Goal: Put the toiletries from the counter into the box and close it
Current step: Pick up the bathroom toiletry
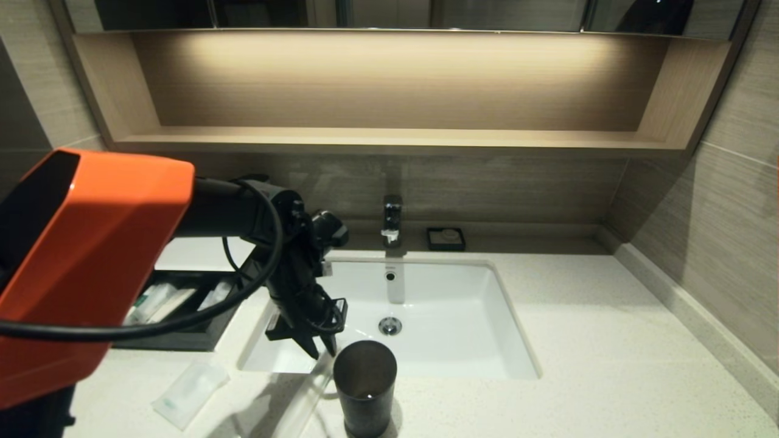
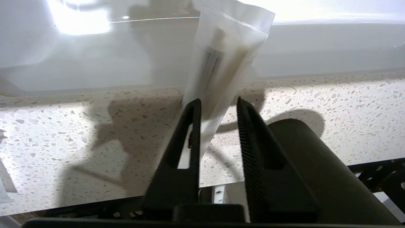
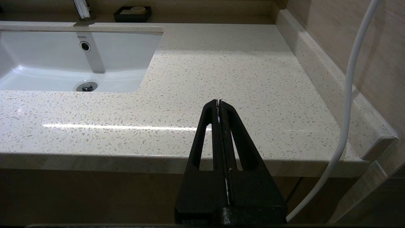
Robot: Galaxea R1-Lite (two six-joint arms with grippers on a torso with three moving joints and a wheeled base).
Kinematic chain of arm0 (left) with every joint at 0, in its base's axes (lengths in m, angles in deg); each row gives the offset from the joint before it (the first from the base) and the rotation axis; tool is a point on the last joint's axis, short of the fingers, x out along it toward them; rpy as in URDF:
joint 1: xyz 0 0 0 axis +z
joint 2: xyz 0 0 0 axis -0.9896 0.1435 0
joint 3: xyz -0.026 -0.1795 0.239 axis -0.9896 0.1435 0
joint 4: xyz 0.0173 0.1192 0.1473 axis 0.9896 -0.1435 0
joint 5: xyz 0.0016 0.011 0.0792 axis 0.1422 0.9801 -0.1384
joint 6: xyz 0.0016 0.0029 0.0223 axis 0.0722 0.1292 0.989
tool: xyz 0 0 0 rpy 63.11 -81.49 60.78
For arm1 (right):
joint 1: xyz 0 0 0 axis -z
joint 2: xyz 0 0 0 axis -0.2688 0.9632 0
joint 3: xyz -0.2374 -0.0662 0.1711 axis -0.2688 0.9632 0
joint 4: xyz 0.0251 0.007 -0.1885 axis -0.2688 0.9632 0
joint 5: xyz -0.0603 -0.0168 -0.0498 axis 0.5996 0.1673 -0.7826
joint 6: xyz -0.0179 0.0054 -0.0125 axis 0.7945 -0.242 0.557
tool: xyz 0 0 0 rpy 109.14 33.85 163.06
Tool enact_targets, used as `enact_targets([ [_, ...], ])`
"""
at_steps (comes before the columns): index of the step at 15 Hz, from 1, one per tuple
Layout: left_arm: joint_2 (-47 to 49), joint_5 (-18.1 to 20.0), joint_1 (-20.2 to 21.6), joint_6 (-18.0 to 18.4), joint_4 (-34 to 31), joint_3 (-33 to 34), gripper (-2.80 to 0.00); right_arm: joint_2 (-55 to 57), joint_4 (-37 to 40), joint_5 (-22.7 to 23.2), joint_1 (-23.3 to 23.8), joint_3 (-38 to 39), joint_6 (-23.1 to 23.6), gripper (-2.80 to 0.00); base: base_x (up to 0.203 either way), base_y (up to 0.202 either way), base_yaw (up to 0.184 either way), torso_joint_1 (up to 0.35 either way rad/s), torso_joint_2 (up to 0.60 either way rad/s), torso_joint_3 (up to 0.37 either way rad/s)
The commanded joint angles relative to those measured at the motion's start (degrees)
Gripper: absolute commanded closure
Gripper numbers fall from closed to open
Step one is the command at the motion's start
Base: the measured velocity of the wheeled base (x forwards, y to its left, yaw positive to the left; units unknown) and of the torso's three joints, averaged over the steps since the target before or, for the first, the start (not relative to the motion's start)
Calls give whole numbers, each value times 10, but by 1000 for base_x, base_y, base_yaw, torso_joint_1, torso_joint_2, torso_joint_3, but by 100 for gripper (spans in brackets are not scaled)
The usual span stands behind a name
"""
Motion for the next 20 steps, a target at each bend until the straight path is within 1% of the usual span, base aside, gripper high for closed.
enact_targets([
  [1,1,1,-1,1,-3,0,-280,0,0,0,0,1,0,0,0,0,0,0,0,0],
  [6,12,0,-3,6,-2,-4,-280,0,0,0,0,1,0,0,0,0,0,0,0,0],
  [8,17,0,-3,17,-3,-4,-280,0,0,0,0,1,0,0,0,0,0,0,0,0],
  [11,22,-1,-3,20,-3,-8,-280,0,0,0,0,1,0,0,0,0,0,0,0,0],
  [16,36,-14,-3,23,-3,-15,-280,0,0,0,0,1,0,0,0,0,0,0,0,0],
  [18,44,-23,-3,34,-2,-16,-280,0,0,0,0,1,0,0,0,0,0,0,0,0],
  [20,51,-24,-3,36,-3,-23,-280,0,0,0,0,1,0,0,0,0,0,0,0,0],
])
